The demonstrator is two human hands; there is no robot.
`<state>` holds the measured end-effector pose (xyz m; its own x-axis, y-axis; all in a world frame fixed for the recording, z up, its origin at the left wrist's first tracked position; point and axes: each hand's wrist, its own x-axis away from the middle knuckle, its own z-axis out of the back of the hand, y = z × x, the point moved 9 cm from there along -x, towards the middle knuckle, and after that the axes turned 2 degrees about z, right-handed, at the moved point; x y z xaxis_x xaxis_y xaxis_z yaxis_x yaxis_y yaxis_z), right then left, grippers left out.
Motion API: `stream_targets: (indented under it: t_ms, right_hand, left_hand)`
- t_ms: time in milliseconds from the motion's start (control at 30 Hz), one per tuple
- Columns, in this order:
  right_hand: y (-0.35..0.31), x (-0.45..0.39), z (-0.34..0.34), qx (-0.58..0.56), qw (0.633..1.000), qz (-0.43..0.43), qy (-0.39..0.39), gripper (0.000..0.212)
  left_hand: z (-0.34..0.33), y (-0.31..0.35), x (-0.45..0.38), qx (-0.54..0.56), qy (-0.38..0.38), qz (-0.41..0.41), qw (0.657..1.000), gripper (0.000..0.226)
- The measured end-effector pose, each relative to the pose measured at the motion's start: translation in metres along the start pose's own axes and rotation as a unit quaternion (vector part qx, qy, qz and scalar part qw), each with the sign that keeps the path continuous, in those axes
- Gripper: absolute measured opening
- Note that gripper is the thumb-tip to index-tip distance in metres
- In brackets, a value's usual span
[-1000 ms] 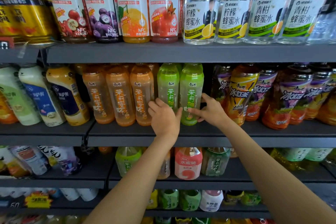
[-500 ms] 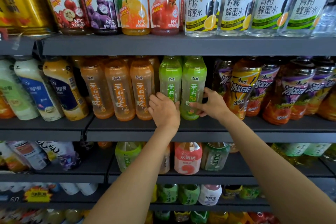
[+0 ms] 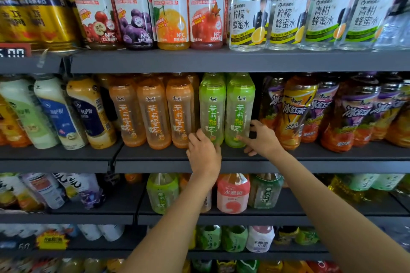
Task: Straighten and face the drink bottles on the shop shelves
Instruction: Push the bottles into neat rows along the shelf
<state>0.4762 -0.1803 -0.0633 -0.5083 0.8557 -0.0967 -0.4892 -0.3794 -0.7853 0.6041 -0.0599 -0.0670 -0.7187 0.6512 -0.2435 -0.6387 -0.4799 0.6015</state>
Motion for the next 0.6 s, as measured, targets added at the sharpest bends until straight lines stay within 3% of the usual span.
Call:
stream_targets:
  t_ms: [100,200,267,333,400,500,600]
  right_hand:
    - [-0.011,0.008,0.016,0.097,0.993,0.028,0.052,0.033]
    - [-0.039,0.037,0.06,0.107,0.956,0.099,0.254,0.021]
    - [-0.048,0.063,0.091,0.082,0.917,0.119,0.373,0.028]
    - [-0.034,0.077,0.112,0.041,0.9,0.079,0.427,0.043]
    - [-0.006,0.074,0.124,0.022,0.91,0.007,0.415,0.053]
    - [0.033,0.055,0.121,0.055,0.948,-0.081,0.302,0.055]
    - [0.056,0.04,0.105,0.012,0.969,-0.123,0.214,0.055]
  left_hand:
    - [0.014,0.006,0.007,0.042,0.038,-0.052,0.997,0.048]
    - [0.027,0.04,0.017,0.078,0.072,-0.157,0.982,0.037]
    - [0.023,0.068,0.026,0.091,0.062,-0.212,0.971,0.035]
    - [0.012,0.088,0.035,0.104,0.043,-0.24,0.964,0.035]
    - [-0.001,0.103,0.042,0.121,0.023,-0.25,0.96,0.036]
    - [-0.016,0.117,0.045,0.134,-0.002,-0.247,0.96,0.038]
    - [-0.027,0.123,0.047,0.149,-0.035,-0.243,0.958,0.042]
